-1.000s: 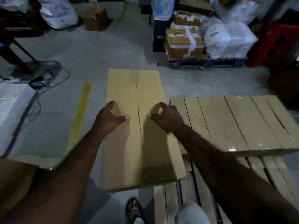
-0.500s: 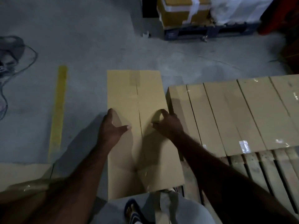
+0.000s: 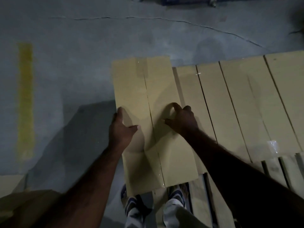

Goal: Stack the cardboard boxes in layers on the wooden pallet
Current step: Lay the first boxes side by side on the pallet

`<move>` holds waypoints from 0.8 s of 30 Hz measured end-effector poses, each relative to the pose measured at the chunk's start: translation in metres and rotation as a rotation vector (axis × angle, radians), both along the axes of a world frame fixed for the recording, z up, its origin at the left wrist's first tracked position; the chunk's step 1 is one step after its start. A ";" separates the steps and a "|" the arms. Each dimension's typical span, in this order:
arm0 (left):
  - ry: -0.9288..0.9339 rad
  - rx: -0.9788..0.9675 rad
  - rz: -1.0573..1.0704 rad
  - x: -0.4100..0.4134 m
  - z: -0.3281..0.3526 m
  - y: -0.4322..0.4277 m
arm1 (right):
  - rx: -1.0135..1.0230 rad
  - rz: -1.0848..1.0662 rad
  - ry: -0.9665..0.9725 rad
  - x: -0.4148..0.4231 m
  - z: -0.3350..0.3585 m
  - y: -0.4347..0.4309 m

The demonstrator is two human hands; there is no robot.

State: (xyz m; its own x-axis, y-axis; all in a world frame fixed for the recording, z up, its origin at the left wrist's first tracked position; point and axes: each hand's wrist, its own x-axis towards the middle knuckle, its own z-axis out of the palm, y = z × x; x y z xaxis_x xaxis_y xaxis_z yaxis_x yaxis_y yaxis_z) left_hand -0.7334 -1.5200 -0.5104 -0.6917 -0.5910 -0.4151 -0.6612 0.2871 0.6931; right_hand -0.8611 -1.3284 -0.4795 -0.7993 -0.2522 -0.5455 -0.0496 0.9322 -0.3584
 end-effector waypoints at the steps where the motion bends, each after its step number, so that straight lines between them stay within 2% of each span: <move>1: -0.003 0.003 -0.006 -0.002 -0.008 0.001 | 0.004 -0.001 0.002 -0.002 -0.008 0.001; 14: 0.023 0.035 0.041 -0.002 -0.084 0.018 | 0.133 0.042 0.044 0.003 -0.074 0.011; 21: 0.025 -0.008 0.016 -0.002 -0.093 0.014 | 0.166 0.092 0.098 0.006 -0.081 0.016; 24: 0.002 0.032 0.030 -0.001 -0.092 0.016 | 0.179 0.118 0.129 0.010 -0.080 0.018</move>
